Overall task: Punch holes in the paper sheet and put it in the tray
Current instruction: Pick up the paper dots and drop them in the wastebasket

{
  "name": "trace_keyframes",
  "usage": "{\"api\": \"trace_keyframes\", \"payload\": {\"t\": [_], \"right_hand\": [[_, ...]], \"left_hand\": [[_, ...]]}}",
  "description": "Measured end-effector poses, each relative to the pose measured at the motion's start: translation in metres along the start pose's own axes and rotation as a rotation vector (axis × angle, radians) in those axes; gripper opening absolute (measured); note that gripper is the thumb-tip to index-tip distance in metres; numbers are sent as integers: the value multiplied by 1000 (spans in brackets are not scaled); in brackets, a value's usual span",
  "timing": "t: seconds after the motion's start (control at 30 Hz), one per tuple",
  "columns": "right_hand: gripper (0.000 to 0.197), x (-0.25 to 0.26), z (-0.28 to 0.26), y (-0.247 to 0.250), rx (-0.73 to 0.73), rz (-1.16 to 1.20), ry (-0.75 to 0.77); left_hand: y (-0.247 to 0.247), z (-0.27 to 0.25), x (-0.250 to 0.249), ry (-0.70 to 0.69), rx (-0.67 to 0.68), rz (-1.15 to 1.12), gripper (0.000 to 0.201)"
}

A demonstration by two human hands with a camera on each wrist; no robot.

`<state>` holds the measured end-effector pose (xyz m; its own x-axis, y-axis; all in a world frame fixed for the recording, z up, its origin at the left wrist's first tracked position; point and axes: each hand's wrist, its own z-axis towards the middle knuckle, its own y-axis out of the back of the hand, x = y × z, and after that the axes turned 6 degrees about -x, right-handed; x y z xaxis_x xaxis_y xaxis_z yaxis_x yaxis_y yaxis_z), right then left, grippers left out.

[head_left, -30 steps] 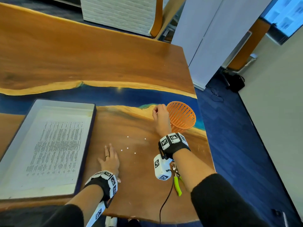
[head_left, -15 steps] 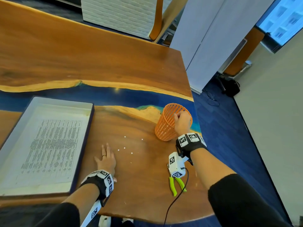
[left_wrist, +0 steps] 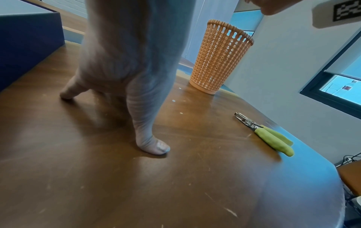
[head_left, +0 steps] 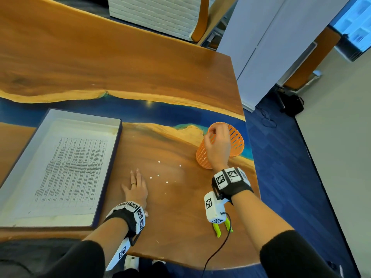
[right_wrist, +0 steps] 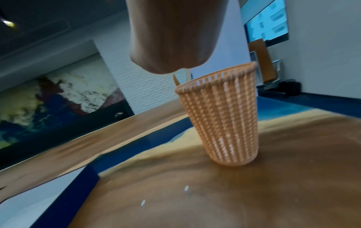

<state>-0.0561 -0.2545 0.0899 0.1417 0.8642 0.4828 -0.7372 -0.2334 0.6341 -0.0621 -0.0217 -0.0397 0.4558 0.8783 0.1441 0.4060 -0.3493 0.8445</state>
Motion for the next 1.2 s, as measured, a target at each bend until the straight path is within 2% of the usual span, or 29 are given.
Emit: {"api": "trace_keyframes", "payload": {"t": [0.07, 0.1, 0.17, 0.23, 0.3, 0.4, 0.53, 0.77, 0.9, 1.1, 1.13, 1.2], "right_hand": [[4, 3, -25, -17, 111, 29, 70], [5, 0, -39, -26, 190, 41, 54], [9, -13, -68, -44, 355, 40, -51], [12, -29, -90, -64, 476, -5, -203], [15, -38, -102, -79, 535, -49, -339], [18, -42, -108, -94, 569, -88, -429], [17, -39, -105, -106, 551, -63, -463], [20, -40, -98, -106, 539, -77, -591], [19, -40, -96, -106, 557, -95, -566], [14, -43, -93, -109, 655, -134, -434], [15, -42, -92, -110, 675, -148, -424], [17, -42, -92, -112, 707, -166, -422]], "left_hand": [[-3, 2, -1, 19, -14, -3, 137], [-4, 3, -3, 32, -26, -15, 129], [-7, 5, -5, 49, -60, -34, 109], [-10, 7, -7, 59, -63, -22, 105], [-11, 8, -8, 64, -52, -6, 103], [-12, 10, -10, 65, -41, -3, 104], [-13, 10, -10, 60, -35, -8, 108], [-13, 9, -9, 56, -34, -30, 108], [-13, 10, -9, 59, -22, -22, 106], [-12, 11, -10, 58, -25, -7, 108], [-11, 10, -9, 50, -16, -9, 112], [-7, 8, -8, 27, 21, 7, 132]]}}
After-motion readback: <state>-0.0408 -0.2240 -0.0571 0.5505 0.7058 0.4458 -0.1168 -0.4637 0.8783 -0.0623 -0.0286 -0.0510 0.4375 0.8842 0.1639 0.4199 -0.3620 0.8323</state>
